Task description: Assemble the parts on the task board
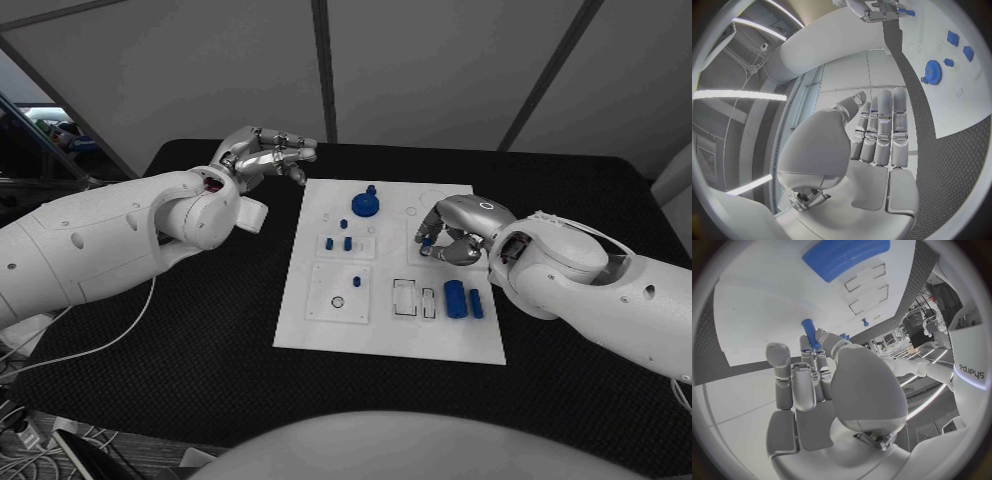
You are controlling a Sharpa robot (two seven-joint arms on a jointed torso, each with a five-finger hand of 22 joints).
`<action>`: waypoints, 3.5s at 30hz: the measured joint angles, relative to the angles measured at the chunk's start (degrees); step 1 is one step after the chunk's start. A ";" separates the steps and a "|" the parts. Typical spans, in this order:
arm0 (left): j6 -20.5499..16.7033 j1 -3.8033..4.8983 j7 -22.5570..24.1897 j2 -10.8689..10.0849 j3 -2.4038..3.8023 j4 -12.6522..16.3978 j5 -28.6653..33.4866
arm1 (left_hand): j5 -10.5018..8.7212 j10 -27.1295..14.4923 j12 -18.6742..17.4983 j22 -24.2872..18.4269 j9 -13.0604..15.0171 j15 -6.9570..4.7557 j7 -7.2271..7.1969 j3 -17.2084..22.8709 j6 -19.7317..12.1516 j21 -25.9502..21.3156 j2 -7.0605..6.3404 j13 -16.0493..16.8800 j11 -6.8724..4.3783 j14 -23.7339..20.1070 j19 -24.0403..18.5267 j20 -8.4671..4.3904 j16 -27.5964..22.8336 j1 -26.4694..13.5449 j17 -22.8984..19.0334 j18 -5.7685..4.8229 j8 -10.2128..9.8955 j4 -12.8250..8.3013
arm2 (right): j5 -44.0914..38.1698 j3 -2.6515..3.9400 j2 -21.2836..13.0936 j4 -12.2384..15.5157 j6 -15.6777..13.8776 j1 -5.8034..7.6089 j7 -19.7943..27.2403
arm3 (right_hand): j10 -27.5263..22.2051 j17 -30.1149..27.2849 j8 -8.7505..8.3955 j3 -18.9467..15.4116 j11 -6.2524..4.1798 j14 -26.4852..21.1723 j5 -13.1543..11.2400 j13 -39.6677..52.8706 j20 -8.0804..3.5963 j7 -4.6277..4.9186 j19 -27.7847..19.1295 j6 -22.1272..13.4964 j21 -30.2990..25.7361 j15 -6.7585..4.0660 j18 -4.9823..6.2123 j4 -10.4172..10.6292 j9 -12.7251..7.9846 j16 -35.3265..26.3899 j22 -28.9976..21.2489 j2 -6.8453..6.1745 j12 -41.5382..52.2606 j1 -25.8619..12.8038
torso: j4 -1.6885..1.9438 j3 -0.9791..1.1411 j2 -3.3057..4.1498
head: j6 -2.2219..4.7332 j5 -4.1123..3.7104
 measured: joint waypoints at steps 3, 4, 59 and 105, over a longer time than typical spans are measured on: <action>0.02 0.00 -0.01 0.00 0.00 -0.11 0.00 | 0.00 0.00 0.00 0.00 0.00 0.00 0.00 0.00 0.00 0.00 0.00 0.00 0.00 0.00 0.00 0.00 0.00 0.00 0.00 0.00 0.00 0.00 | 0.50 0.04 -0.70 1.20 -1.04 0.01 0.11 | 0.00 0.06 -0.01 0.16 0.00 0.00 0.11 -0.22 0.00 0.00 0.00 -0.01 0.00 0.00 0.00 -0.16 -0.07 0.23 0.08 0.00 -0.19 0.00 | 0.00 0.00 -0.03 | 0.07 -0.05; 0.02 0.00 -0.02 0.00 0.00 -0.14 0.00 | 0.00 0.00 0.00 0.00 0.00 0.00 0.00 0.00 0.00 0.00 0.00 0.00 0.00 0.00 0.00 0.00 0.00 0.00 0.00 0.00 0.00 0.00 | 0.72 0.08 -0.95 1.75 -1.32 0.01 0.20 | 0.00 0.06 -0.01 0.16 0.00 0.00 0.26 -0.23 0.00 0.00 0.00 -0.01 0.00 0.00 0.00 -0.16 -0.07 0.24 0.08 0.00 -0.22 0.00 | -0.01 0.00 -0.04 | 0.08 -0.07; 1.04 0.02 -0.29 2.23 0.00 -0.67 0.01 | 0.00 0.00 0.22 0.00 0.00 0.00 0.00 0.00 0.00 0.00 0.31 -0.04 0.00 0.00 0.00 0.00 0.00 0.31 -0.18 -0.01 0.00 0.00 | 10.47 -5.68 11.18 2.75 -1.86 -1.34 4.59 | 0.00 0.06 -0.06 0.37 0.00 0.00 1.00 0.00 0.01 -0.14 -0.01 -0.15 0.24 0.01 -0.01 -0.52 -0.18 0.23 0.00 0.00 -1.02 0.00 | 0.09 -0.05 -0.04 | -0.36 2.79; 1.18 0.02 -0.42 2.30 0.00 -0.74 0.02 | 0.00 -0.21 0.22 0.00 0.00 0.00 0.00 0.00 0.00 0.00 0.30 -0.03 0.21 0.00 0.00 0.00 0.00 0.31 -0.23 -0.01 0.00 0.00 | -0.48 -8.01 12.88 1.83 -0.67 -1.43 2.66 | -7.57 -0.91 -3.04 -2.82 1.96 -0.08 1.87 -1.50 1.91 2.14 -3.05 -7.13 -2.50 2.00 0.00 0.11 -1.50 -0.10 -4.71 -3.84 -6.19 -3.85 | 0.07 -0.08 -0.07 | -0.80 3.03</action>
